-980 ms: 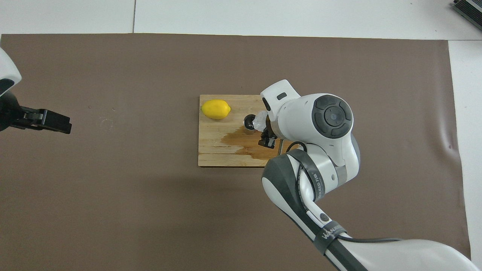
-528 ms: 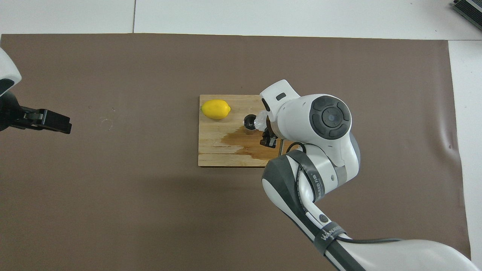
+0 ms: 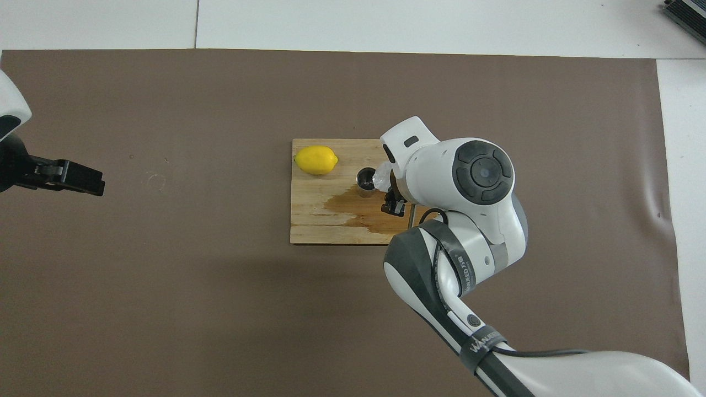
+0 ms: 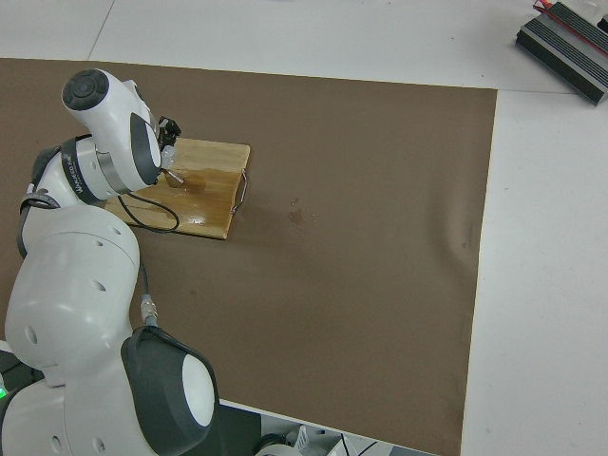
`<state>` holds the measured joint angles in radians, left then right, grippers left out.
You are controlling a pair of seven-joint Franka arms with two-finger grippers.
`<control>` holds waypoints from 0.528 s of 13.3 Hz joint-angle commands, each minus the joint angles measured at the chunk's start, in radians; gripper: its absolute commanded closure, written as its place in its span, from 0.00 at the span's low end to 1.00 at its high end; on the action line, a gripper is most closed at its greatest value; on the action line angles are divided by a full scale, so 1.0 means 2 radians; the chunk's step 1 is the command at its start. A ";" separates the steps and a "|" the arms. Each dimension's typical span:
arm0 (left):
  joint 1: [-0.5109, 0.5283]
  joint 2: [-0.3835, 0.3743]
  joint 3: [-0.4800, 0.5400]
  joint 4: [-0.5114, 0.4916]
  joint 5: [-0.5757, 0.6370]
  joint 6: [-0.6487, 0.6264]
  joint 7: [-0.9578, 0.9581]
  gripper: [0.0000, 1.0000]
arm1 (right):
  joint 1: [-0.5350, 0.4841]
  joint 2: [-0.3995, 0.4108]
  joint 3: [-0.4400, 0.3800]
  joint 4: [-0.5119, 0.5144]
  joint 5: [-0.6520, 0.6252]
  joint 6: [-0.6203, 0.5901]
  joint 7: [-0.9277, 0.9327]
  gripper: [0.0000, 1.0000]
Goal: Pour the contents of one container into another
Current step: 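Tilt the white cup with the right gripper above the metal cup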
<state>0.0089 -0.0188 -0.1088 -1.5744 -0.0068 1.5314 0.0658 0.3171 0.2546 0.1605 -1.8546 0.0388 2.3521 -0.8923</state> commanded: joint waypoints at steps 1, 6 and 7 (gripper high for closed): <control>0.006 -0.012 -0.002 -0.010 -0.007 -0.005 0.005 0.00 | 0.000 -0.005 0.001 0.001 -0.019 -0.002 0.019 0.94; 0.006 -0.012 -0.002 -0.010 -0.007 -0.005 0.005 0.00 | -0.001 -0.005 0.003 0.002 -0.011 0.009 0.019 0.94; 0.006 -0.012 -0.002 -0.010 -0.007 -0.005 0.005 0.00 | -0.001 -0.005 0.003 0.002 -0.010 0.009 0.019 0.94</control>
<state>0.0089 -0.0188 -0.1088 -1.5744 -0.0068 1.5313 0.0658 0.3177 0.2546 0.1608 -1.8502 0.0385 2.3613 -0.8918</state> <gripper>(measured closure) 0.000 0.793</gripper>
